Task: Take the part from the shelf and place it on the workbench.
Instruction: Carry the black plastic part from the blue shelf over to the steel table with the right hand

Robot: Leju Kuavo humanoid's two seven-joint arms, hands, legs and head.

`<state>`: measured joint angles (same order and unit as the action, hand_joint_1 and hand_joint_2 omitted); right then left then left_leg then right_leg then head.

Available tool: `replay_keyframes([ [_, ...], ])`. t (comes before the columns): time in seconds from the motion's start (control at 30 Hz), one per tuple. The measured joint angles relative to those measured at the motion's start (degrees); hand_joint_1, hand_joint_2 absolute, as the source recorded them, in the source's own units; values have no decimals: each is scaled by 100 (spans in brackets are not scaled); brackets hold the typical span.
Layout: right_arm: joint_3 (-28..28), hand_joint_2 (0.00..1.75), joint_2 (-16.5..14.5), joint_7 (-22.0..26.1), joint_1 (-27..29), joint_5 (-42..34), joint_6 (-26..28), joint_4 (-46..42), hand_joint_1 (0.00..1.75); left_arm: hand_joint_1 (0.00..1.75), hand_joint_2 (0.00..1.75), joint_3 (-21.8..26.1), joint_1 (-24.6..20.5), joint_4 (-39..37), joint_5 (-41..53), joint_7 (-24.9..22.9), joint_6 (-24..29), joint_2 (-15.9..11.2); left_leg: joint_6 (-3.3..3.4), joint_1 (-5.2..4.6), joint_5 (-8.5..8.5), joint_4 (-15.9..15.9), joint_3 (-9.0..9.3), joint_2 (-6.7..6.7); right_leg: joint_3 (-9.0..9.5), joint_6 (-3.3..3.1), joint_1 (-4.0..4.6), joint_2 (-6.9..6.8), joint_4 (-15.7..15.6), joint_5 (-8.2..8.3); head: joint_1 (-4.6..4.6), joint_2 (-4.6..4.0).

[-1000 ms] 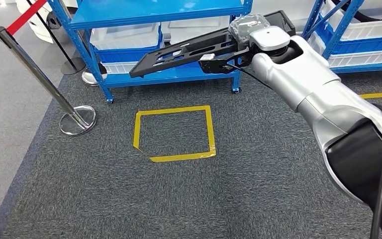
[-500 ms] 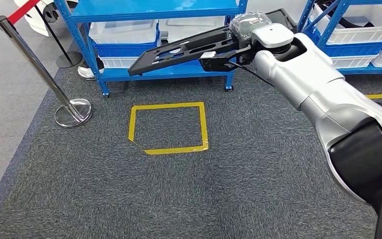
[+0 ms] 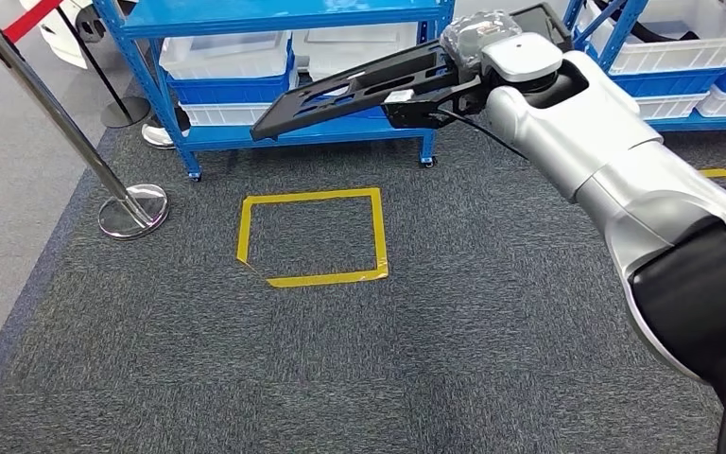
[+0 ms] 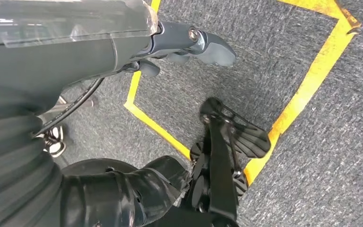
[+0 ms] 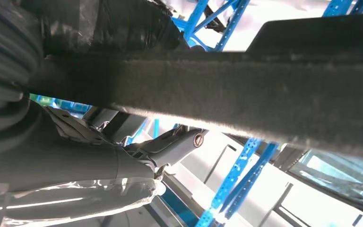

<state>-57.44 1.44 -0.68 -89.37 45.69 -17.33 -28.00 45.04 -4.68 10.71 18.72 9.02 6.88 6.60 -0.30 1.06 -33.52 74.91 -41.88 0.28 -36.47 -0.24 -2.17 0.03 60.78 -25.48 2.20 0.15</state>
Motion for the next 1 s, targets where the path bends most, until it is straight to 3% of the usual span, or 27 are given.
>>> replay_keyframes([
  [0.03,0,175,0,0,-1,0,-10,-1,175,0,175,6,3,0,2,-1,0,0,-20,23,35,43,3,0,-1,8,-7,0,1,6,-1,0],
  [0.07,0,175,0,0,-4,0,-16,-3,175,0,175,9,4,0,3,-1,0,0,-35,44,171,-137,111,1,2,17,-18,1,1,11,-1,0],
  [0.13,0,175,0,0,-23,0,-20,-17,175,0,175,10,3,0,4,-1,1,1,-67,73,528,-926,534,0,12,56,-42,1,-3,20,-1,1],
  [0.2,1,175,1,0,-63,0,-20,-30,175,0,175,13,-2,0,4,-1,2,4,-70,47,676,-1484,805,-13,1,138,-46,3,-25,50,0,1],
  [0.3,0,175,5,0,-99,0,-21,-32,175,0,175,19,-2,0,4,-1,2,7,17,9,714,-1586,800,-30,-13,277,-44,4,-104,119,-3,0],
  [0.37,1,175,28,-4,-110,1,-22,-32,175,0,175,23,3,0,6,2,1,13,116,11,771,-1629,790,-24,-79,299,-45,-1,24,-1,-7,0],
  [0.4,0,175,40,-6,-119,4,-25,-32,175,0,175,26,3,0,9,3,-3,20,168,6,795,-1647,782,-20,-181,286,-36,-3,250,-155,-9,0],
  [0.47,0,175,47,-9,-133,13,-40,-34,175,0,175,30,-2,0,24,7,-12,32,236,-44,812,-1646,755,-19,-502,242,20,-2,988,-532,-9,0],
  [0.53,0,175,49,-14,-133,20,-72,-35,175,0,175,33,-3,0,37,10,-17,34,281,-111,820,-1639,742,-31,-720,188,84,-1,1503,-675,-8,1],
  [0.57,0,175,50,-17,-136,24,-89,-35,175,0,175,33,-1,0,39,11,-17,36,295,-148,821,-1634,741,-40,-684,142,120,-1,1455,-587,-8,1],
  [0.67,0,175,48,-25,-194,34,-112,-41,175,0,175,37,1,0,40,13,-18,63,314,-251,813,-1605,731,-58,-155,-84,251,-9,403,-92,-1,1],
  [0.73,0,175,49,-27,-257,38,-117,-56,175,0,175,41,-5,0,42,15,-18,93,303,-259,816,-1588,696,-50,31,-170,306,-22,-10,2,12,1],
  [0.8,0,175,66,-31,-289,46,-127,-67,175,0,175,48,-12,0,45,19,-16,99,275,-242,827,-1595,682,-36,55,-174,311,-24,-87,19,17,1],
  [0.87,0,175,78,-35,-299,55,-139,-73,175,0,175,54,-13,-1,50,22,-10,96,215,-245,741,-1503,642,-40,107,-180,261,-44,-191,72,21,1],
  [0.9,0,175,78,-35,-306,56,-143,-75,175,0,175,55,-13,-1,54,23,-7,98,168,-235,623,-1328,564,-44,129,-183,227,-57,-238,98,26,1],
  [1.0,0,175,76,-37,-316,56,-144,-79,175,0,175,57,-5,-2,62,33,4,106,5,-101,156,-325,112,-44,129,-179,165,-70,-258,123,39,1],
])
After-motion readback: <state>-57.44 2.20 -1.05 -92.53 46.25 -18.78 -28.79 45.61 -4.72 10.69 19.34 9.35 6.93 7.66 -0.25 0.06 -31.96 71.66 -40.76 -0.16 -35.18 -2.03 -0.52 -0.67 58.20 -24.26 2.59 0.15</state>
